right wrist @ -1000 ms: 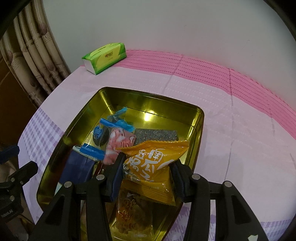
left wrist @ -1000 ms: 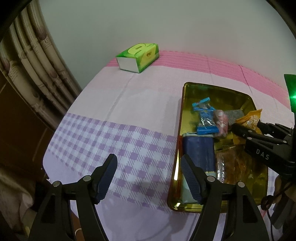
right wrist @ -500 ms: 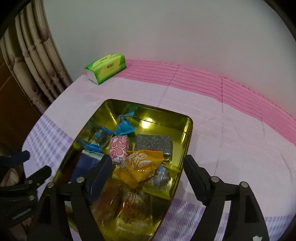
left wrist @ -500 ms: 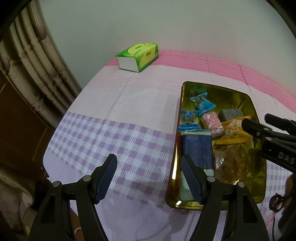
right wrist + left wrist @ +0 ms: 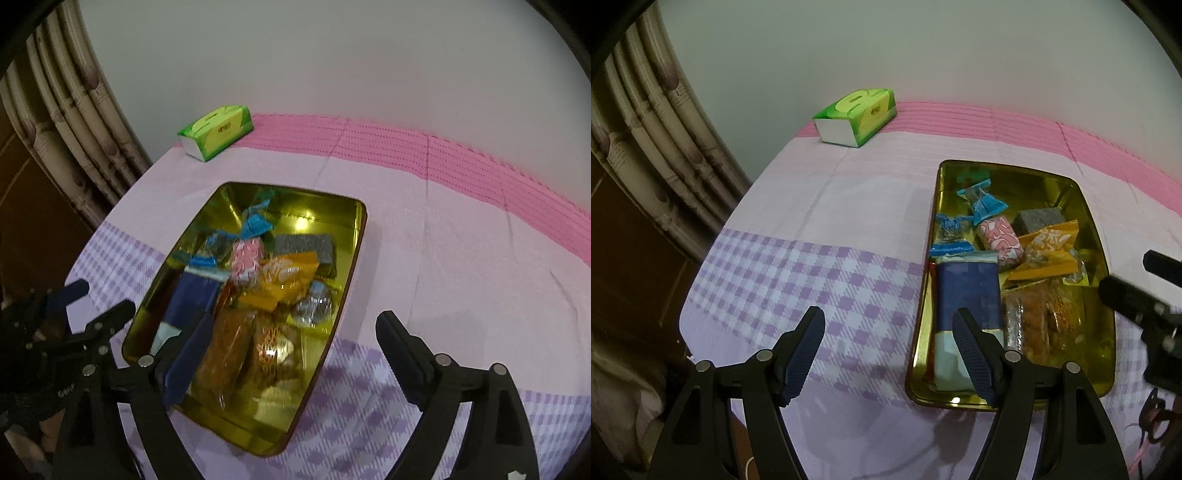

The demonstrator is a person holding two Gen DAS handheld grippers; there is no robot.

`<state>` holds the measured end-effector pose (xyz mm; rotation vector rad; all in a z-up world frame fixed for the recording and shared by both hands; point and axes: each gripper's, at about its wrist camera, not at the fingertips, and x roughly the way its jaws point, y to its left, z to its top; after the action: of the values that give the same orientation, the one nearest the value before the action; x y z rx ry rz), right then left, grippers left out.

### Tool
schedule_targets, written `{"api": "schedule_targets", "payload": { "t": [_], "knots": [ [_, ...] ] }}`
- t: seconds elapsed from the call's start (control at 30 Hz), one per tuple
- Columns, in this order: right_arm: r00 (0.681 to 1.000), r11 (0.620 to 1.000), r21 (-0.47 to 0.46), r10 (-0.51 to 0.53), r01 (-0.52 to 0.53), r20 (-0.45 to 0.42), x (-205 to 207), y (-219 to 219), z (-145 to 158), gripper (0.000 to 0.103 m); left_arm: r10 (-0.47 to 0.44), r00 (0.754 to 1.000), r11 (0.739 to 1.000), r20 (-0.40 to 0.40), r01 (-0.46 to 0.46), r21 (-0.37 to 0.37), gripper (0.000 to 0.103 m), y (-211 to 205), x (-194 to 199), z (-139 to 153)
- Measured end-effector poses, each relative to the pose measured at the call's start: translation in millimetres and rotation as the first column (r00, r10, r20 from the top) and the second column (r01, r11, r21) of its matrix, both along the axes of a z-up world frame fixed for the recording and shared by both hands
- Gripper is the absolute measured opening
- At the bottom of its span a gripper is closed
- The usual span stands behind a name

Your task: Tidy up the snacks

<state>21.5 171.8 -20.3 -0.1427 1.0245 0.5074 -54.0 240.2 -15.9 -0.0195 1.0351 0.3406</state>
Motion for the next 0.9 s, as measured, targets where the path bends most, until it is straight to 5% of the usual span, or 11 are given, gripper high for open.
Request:
{"api": "schedule_targets", "payload": {
  "t": [0.9],
  "knots": [
    [0.999,0.998,-0.045,0.045,-0.046,-0.008,-35,-2,-19,0.091,-0.036,0.999,0.999,-0.025,0.036,0.029,0.072,-27,-5,0]
  ]
}}
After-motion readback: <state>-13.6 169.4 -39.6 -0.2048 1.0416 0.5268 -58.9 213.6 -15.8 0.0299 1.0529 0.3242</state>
